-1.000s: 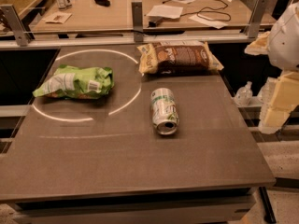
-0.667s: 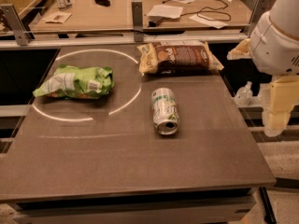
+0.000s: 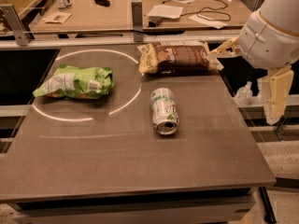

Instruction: Place 7up can upright

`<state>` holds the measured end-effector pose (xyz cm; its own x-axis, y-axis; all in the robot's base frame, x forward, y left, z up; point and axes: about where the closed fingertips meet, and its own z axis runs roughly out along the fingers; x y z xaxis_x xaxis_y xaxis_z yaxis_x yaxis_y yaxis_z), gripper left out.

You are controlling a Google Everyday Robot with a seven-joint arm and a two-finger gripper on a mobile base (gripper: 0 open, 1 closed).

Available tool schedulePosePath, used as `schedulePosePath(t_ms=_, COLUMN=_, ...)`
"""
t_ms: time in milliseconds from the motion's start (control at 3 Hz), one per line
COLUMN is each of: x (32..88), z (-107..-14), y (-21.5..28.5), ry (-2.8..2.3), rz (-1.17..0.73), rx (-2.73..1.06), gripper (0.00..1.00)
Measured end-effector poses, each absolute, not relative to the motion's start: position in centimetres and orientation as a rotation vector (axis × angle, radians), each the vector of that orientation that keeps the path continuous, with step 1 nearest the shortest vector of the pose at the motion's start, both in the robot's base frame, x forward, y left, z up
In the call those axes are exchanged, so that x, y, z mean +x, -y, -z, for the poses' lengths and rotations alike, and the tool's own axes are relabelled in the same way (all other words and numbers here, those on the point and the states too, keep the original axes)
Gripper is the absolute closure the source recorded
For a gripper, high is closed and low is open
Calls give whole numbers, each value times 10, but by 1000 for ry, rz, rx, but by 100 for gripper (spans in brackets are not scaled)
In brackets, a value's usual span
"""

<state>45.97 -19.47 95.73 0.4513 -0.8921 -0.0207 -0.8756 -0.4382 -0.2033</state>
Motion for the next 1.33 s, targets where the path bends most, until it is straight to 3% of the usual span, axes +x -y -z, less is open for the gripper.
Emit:
schedulePosePath(t_ms=667, x=474, z=-952, y=159, ry=-990, rz=-60, rx=-2682, gripper=0)
schedulePosePath(t_ms=1333, x=476, z=-934, y=139, ry=-733, rz=-8, rx=-2722, gripper=0)
